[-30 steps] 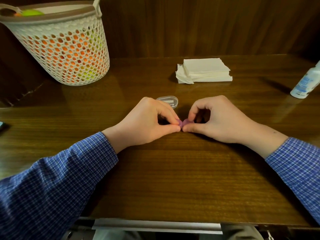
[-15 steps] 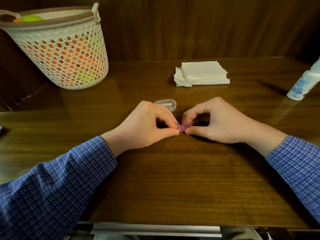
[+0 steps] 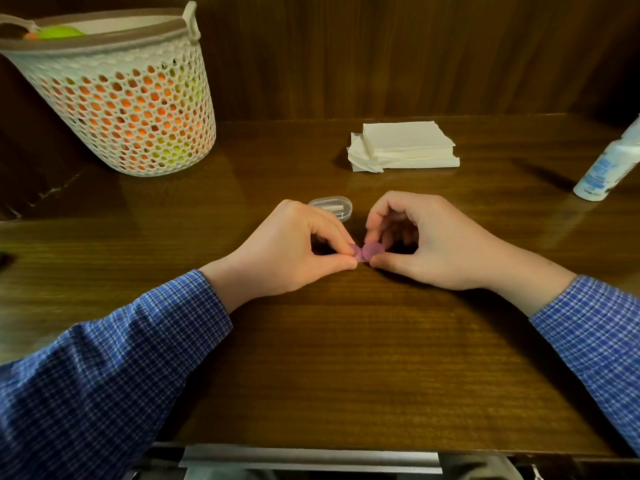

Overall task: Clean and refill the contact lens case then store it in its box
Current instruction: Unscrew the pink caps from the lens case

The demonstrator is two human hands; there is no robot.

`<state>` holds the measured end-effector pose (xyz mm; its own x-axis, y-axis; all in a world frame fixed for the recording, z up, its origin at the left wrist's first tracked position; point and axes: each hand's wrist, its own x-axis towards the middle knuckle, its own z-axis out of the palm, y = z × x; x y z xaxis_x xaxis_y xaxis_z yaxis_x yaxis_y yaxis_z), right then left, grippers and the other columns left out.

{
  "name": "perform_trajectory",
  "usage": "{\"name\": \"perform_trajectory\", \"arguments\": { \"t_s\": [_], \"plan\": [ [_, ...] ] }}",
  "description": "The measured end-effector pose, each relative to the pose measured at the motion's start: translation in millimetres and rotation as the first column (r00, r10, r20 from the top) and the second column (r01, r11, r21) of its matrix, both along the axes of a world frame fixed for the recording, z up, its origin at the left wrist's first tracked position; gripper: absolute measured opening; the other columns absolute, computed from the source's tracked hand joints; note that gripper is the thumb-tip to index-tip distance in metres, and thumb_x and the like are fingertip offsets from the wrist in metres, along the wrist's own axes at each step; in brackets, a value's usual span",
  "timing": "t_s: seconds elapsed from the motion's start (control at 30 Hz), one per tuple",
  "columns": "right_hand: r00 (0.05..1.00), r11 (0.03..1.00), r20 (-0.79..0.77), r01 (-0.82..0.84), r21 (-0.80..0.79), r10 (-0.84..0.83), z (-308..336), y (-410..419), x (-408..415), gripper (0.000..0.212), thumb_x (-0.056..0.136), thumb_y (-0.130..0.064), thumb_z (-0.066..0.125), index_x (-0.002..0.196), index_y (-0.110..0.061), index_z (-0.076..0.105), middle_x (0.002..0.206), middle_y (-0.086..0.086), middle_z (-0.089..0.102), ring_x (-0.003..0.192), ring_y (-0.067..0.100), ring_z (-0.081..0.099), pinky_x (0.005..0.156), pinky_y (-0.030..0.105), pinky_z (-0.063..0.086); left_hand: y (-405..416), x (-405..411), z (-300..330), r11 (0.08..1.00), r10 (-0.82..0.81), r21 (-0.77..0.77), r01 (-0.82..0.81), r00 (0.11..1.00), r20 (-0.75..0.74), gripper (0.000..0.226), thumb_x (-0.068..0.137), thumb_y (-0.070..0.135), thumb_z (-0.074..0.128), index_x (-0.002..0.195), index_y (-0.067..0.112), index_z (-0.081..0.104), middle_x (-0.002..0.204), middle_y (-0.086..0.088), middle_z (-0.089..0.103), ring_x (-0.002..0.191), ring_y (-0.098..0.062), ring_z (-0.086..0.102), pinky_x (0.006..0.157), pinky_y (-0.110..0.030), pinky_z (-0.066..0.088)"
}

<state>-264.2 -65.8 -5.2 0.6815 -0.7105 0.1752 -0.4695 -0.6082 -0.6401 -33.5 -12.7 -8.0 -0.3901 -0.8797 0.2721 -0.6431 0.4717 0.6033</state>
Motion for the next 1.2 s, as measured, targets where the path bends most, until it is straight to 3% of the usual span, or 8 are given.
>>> {"name": "perform_trajectory", "arguments": {
  "t_s": [0.13,0.3,0.43,0.6,0.83,0.97,1.07,1.2],
  "plan": [
    [1.0,1.0,-0.009,-0.02,-0.001,0.02,-0.6,1.3,-0.2,0.033,0.082,-0.029,0.084,0.107,-0.033,0.064,0.1,-0.018,0.069,0.096,-0.003,0.065,0.078,0.012,0.054,-0.2,0.0,-0.2,1.0,0.002,-0.002,-0.002,1.0,0.002,0.012,0.086,0.023,0.082,0.097,0.019,0.083,0.098,0.011,0.078,0.096,0.0,0.072,0.087,-0.02,0.058],
    [0.997,0.997,-0.042,0.064,-0.051,-0.066,-1.4,3.3,3.6,0.04,0.069,-0.061,0.077,0.099,-0.038,0.063,0.095,-0.019,0.065,0.091,-0.005,0.06,0.07,0.011,0.053,0.1,0.1,-0.1,1.0,0.0,-0.001,0.0,1.0,0.015,0.012,0.087,0.023,0.081,0.099,0.02,0.083,0.099,0.012,0.078,0.096,0.0,0.072,0.087,-0.02,0.058],
    [1.0,0.999,-0.003,0.031,-0.035,-0.031,-3.6,1.3,1.7,0.027,0.08,-0.041,0.082,0.1,-0.037,0.063,0.094,-0.018,0.068,0.091,-0.002,0.064,0.073,0.014,0.054,-0.1,0.1,0.0,1.0,-0.008,0.003,0.008,1.0,-0.005,0.012,0.087,0.022,0.082,0.098,0.019,0.083,0.099,0.011,0.078,0.096,-0.001,0.072,0.086,-0.019,0.058],
    [0.998,0.998,-0.02,-0.052,-0.023,0.052,-4.1,1.5,0.0,0.032,0.083,-0.02,0.08,0.108,-0.034,0.064,0.103,-0.018,0.067,0.101,0.0,0.064,0.083,0.012,0.053,0.3,-0.2,-0.7,1.0,0.0,0.001,0.0,1.0,-0.007,0.011,0.086,0.022,0.083,0.097,0.019,0.084,0.098,0.011,0.078,0.096,-0.001,0.072,0.087,-0.02,0.058],
    [0.997,0.996,-0.052,0.051,-0.069,-0.055,-3.5,0.8,2.4,0.032,0.079,-0.05,0.08,0.103,-0.037,0.063,0.099,-0.021,0.063,0.095,-0.005,0.059,0.074,0.011,0.053,-0.4,0.8,-0.4,1.0,-0.004,-0.001,0.004,1.0,0.006,0.011,0.086,0.023,0.082,0.097,0.022,0.083,0.098,0.012,0.078,0.096,-0.001,0.072,0.087,-0.021,0.058],
    [0.999,0.999,-0.03,-0.013,-0.042,0.011,-1.5,2.1,1.3,0.014,0.084,-0.033,0.08,0.093,-0.036,0.069,0.092,-0.021,0.07,0.093,-0.003,0.064,0.077,0.011,0.052,-0.9,0.4,-0.8,1.0,-0.006,0.003,0.006,1.0,-0.006,0.012,0.086,0.023,0.082,0.098,0.021,0.083,0.097,0.013,0.078,0.096,0.0,0.072,0.087,-0.019,0.058],
    [0.998,0.998,-0.035,-0.047,-0.032,0.046,-0.5,2.6,0.7,0.016,0.084,-0.022,0.079,0.094,-0.031,0.071,0.096,-0.016,0.072,0.095,0.002,0.067,0.083,0.017,0.055,-0.8,0.4,-1.4,1.0,-0.005,0.001,0.005,1.0,-0.01,0.011,0.086,0.023,0.082,0.097,0.021,0.083,0.097,0.013,0.078,0.095,0.0,0.072,0.086,-0.02,0.058],
    [0.999,0.998,-0.017,-0.046,-0.038,0.045,-0.9,3.3,1.4,0.016,0.081,-0.021,0.08,0.089,-0.03,0.07,0.103,-0.013,0.066,0.095,0.006,0.064,0.079,0.016,0.052,-1.1,1.1,-1.1,1.0,-0.008,0.007,0.008,1.0,-0.002,0.012,0.087,0.023,0.081,0.098,0.021,0.083,0.099,0.012,0.078,0.096,0.0,0.072,0.086,-0.02,0.059]
  ]
}}
